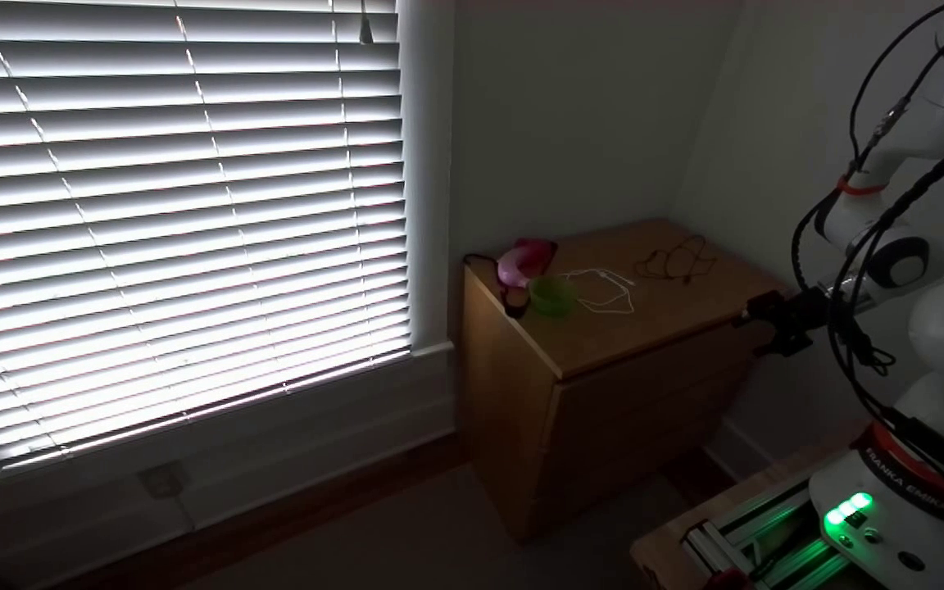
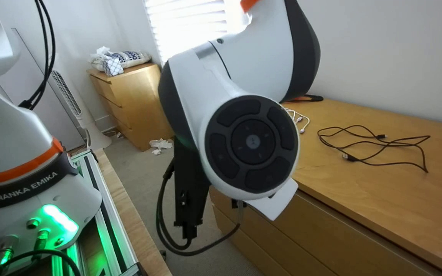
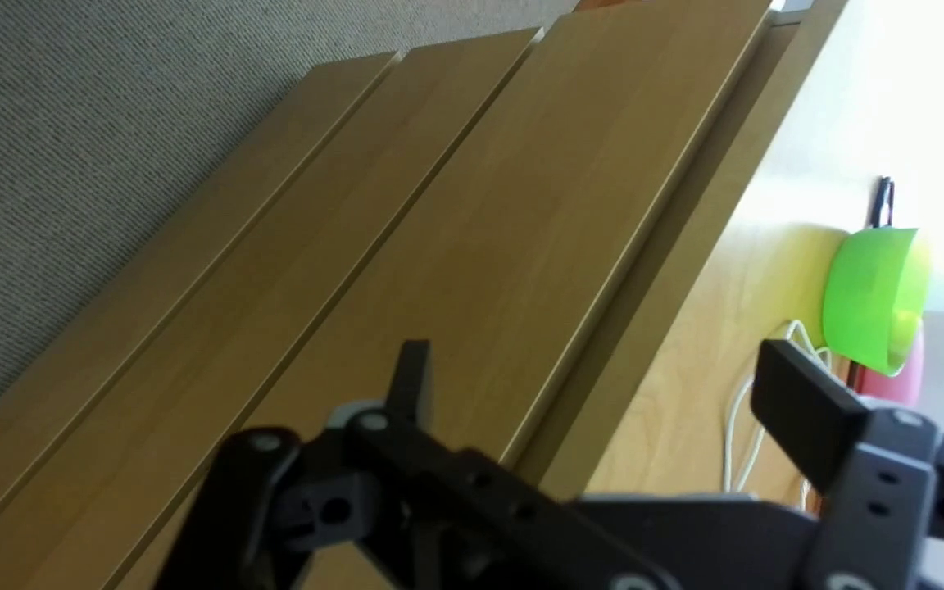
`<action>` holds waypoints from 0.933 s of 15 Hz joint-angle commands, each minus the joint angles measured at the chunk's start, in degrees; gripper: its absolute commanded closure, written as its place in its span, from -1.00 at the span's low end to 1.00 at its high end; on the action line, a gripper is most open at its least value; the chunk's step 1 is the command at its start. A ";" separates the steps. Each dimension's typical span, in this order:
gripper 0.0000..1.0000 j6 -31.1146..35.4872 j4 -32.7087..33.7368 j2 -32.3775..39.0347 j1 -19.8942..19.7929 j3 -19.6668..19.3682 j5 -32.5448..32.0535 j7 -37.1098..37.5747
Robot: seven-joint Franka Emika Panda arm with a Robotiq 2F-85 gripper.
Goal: Open the top drawer
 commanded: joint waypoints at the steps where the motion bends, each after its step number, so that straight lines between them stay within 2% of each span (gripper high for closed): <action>1: -1.00 -3.89 7.08 9.17 -3.26 3.30 0.46 1.89; 5: -1.00 -6.24 14.50 16.98 -6.23 5.17 0.72 2.20; 10: -1.00 -7.92 22.86 25.22 -9.91 6.88 5.66 3.38; 14: -1.00 -9.97 27.80 29.97 -11.22 7.48 8.83 5.05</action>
